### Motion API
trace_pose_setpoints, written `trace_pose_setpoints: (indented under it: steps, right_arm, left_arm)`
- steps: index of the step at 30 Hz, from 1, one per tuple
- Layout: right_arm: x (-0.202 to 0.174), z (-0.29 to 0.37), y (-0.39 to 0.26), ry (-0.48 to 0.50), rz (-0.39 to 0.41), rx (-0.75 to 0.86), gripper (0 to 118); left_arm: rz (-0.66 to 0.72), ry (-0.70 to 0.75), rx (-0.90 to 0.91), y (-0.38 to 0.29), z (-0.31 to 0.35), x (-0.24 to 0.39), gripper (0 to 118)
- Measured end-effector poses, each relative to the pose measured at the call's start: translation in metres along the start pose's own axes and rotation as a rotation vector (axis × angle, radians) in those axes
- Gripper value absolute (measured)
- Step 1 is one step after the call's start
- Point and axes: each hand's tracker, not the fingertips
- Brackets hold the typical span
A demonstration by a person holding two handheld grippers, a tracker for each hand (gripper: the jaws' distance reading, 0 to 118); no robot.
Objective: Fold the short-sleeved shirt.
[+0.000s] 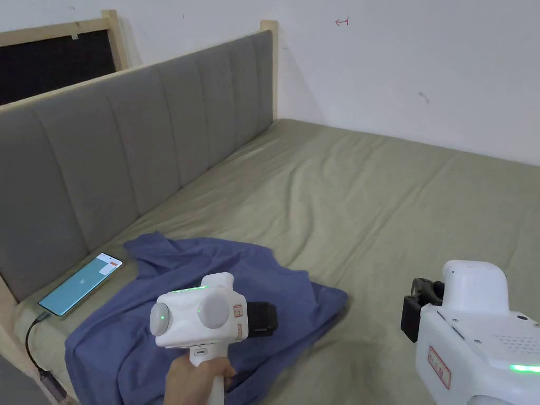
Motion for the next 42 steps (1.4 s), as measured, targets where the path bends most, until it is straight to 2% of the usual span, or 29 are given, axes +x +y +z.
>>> trace_pose_setpoints:
  steps: [5,7,8,9,10,11,13,14,16,17,21,29,31,32,34,36,38,42]
  right_arm:
    - [0.002,-0.005,-0.006,-0.008,-0.001,-0.028,0]
    - [0.003,-0.006,-0.009,-0.009,0.004,-0.039,0]
    - [0.004,-0.007,-0.009,-0.006,0.004,-0.045,0]
    - [0.004,-0.007,-0.011,-0.004,0.004,-0.051,0]
    - [0.004,-0.007,-0.011,-0.004,0.004,-0.054,0]
    - [0.005,-0.007,-0.012,-0.006,0.004,-0.055,0]
    - [0.006,-0.008,-0.013,-0.009,-0.007,-0.059,0]
    - [0.007,-0.009,-0.013,-0.004,-0.018,-0.064,0]
    - [0.008,-0.009,-0.014,-0.001,-0.03,-0.071,0]
    - [0.009,-0.008,-0.015,0.0,-0.033,-0.072,0]
    - [0.012,-0.006,-0.016,-0.009,-0.031,-0.079,0]
    - [0.039,0.006,-0.013,-0.032,-0.14,-0.065,0]
    - [0.047,0.014,-0.013,-0.047,-0.144,-0.053,0]
    - [0.052,0.018,-0.012,-0.06,-0.146,-0.042,0]
    - [0.064,0.027,-0.01,-0.093,-0.164,-0.028,0]
    - [0.08,0.039,-0.007,-0.132,-0.192,-0.002,0]
    - [0.098,0.053,-0.004,-0.177,-0.207,0.024,0]
    - [0.139,0.089,0.0,-0.296,-0.237,0.07,0]
  left_arm:
    - [-0.107,0.034,-0.033,0.004,-0.019,0.016,118]
    - [-0.143,0.061,-0.156,-0.001,-0.048,0.019,110]
    - [-0.206,0.141,-0.245,-0.007,-0.061,0.024,110]
    - [-0.285,0.131,-0.152,-0.007,-0.057,0.031,109]
    - [-0.262,0.142,-0.192,0.002,-0.051,0.032,105]
    - [-0.215,0.124,-0.212,0.009,-0.046,0.03,93]
    - [-0.197,0.137,-0.14,0.013,-0.033,0.027,36]
    - [-0.181,0.169,-0.115,0.015,-0.027,0.024,3]
    - [-0.163,0.242,-0.121,0.016,-0.026,0.013,3]
    - [-0.125,0.128,-0.154,0.015,-0.03,0.004,3]
    - [-0.015,0.085,-0.164,0.023,-0.024,-0.004,3]
    - [-0.06,-0.024,-0.069,0.056,0.032,0.02,3]
    - [-0.049,-0.11,-0.032,0.07,0.048,0.035,3]
    - [-0.024,-0.169,-0.006,0.077,0.057,0.046,3]
    - [-0.084,-0.228,0.034,0.088,0.075,0.079,3]
    - [-0.23,-0.217,0.065,0.095,0.09,0.132,3]
    - [-0.32,-0.26,0.079,0.094,0.103,0.179,3]
    - [-0.394,-0.565,0.083,0.08,0.135,0.279,3]
